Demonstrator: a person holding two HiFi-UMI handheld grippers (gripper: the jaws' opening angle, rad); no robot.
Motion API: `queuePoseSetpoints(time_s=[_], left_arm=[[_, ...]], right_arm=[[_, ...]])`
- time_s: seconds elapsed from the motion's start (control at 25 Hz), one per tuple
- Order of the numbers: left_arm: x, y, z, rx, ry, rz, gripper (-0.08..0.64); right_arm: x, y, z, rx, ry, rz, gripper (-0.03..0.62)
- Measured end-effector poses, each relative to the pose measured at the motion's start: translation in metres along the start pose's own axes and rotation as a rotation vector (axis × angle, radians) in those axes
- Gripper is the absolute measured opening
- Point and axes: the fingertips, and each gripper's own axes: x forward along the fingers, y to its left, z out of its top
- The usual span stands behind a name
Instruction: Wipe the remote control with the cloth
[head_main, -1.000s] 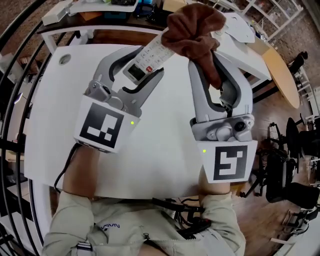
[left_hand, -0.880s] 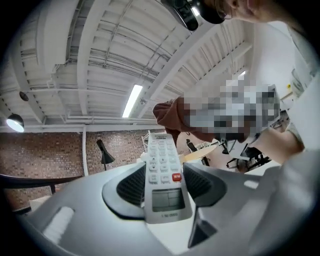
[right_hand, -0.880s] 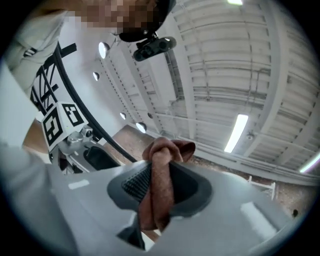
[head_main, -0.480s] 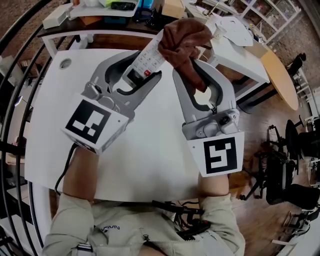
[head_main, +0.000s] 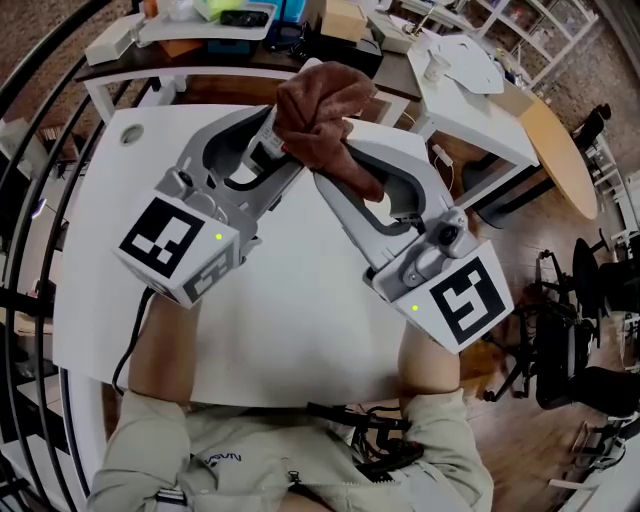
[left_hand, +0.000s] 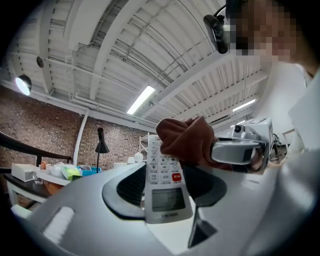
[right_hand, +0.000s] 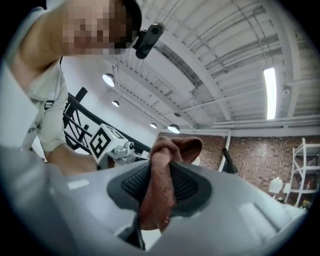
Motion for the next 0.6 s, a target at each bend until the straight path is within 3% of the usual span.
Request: queuePoseSetpoints(time_s=[0.08, 0.16, 0.4, 0.48, 0.6], left_arm=[[-0.001, 0.002, 0.002, -0.045, -0.015, -0.017, 0.242], [-0.003, 0.003, 0.004, -0.091, -0.031, -0.035, 0.242], [-0.005, -0.002, 0.012, -0.213, -0.083, -0.105, 0.242], [-0.006, -0.006, 0.015, -0.248, -0.103, -0.149, 0.242], [-0.007, -0.013, 0.019, -0.287, -0.126, -0.205, 0.242]], right_arm=[[-0.002, -0.004, 0.006, 0.033, -0.039, -0.001, 0.101], [-0.008, -0.016, 0.016, 0.05, -0.101, -0.054, 0.101], [-0.046, -0.069, 0.031, 0.09, -0.257, -0.327, 0.101], [-0.047, -0.075, 0.027, 0.123, -0.257, -0.34, 0.101], [-0.038, -0.068, 0.022, 0.124, -0.229, -0.291, 0.101]])
